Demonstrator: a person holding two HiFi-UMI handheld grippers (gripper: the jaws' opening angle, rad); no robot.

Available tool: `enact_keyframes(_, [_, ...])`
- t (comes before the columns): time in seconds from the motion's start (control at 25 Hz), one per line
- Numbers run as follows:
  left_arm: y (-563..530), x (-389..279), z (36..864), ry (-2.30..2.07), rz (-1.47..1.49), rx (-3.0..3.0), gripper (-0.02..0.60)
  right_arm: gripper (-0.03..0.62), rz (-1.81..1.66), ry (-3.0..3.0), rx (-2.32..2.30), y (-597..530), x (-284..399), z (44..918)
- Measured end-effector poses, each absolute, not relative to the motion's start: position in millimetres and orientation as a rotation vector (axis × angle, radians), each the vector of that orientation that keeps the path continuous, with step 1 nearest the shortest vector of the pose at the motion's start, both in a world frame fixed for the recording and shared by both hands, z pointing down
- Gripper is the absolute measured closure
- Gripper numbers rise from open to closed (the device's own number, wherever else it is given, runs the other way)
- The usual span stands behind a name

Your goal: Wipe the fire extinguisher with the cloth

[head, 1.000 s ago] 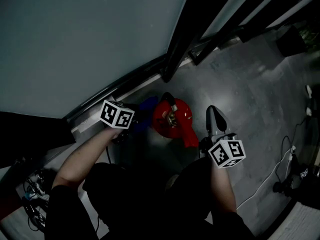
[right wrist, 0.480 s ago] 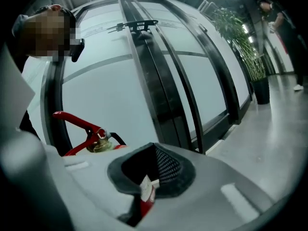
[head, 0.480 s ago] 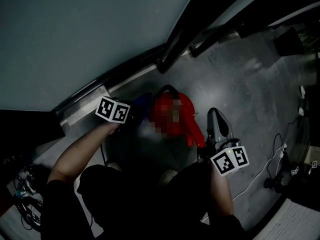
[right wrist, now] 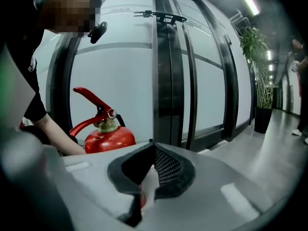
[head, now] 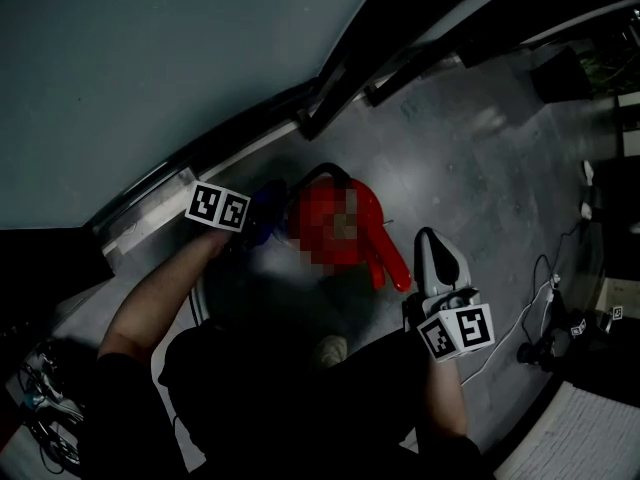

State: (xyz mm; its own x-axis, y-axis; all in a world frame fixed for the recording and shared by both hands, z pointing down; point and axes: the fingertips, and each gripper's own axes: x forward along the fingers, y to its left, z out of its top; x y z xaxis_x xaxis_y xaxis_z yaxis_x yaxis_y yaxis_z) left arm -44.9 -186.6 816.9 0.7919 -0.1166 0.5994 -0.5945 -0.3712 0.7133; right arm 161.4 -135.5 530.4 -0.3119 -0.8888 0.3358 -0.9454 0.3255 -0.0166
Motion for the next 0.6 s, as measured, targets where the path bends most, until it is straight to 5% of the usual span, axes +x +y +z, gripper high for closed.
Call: enact_keyframes(0.6, [-177, -54, 880, -0.594, 0.598, 1.787, 0.456, 0.591, 0.303, -2.258, 1.688, -129, 178, 533])
